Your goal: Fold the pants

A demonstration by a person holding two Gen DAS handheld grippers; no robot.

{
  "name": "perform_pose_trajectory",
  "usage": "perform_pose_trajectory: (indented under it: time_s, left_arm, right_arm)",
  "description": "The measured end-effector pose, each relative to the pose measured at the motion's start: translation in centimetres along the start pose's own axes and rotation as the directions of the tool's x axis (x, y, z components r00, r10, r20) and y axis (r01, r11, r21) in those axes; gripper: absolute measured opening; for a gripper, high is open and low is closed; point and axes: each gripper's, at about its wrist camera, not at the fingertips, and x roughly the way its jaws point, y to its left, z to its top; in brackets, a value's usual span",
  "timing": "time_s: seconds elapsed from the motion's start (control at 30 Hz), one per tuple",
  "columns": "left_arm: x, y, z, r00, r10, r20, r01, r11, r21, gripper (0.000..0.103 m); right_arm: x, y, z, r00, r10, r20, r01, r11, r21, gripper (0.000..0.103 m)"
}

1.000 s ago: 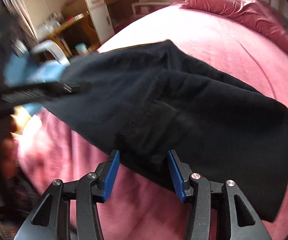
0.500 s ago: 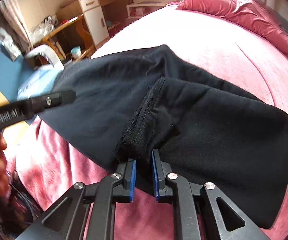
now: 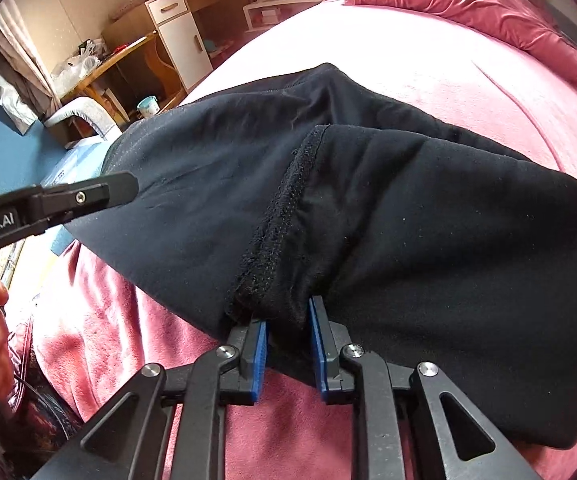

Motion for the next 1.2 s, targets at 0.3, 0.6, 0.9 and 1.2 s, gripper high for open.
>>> perform_pose_trajectory:
  time_s: [0.3,0.6,0.9,1.2]
  left_arm:
    - [-1.3,6.1,1.4,0.999,-0.053,0.007,0.053,0.978,-0.204,0.037]
    - [-3.4,21.9,1.2,0.995,-0.085,0.060,0.103,0.748,-0.656,0.064]
    - [-0.6,26.7,-3.0,0.995,-0.098,0.006,0.061,0.569,-0.820,0.064]
    - [1.8,26.2,-2.7,0.987,-0.162,0.006,0.101,0.583,-0.807,0.033]
  right_arm:
    - [-3.0,-1.2,-0.5,0.995,0.065,0.078,-0.073,0.991,0.113,0.064]
    - [-6.0,-1.6,-1.3,0.989,0.027,0.145,-0.049,0.988,0.146,0.065]
    - [-5.6,-1.2,-1.2,0.993,0.006,0.121,-0.025,0.987,0.162,0.065]
    - [-5.5,-1.3,-1.3,0.994,-0.010,0.108,-0.010,0.983,0.181,0.065]
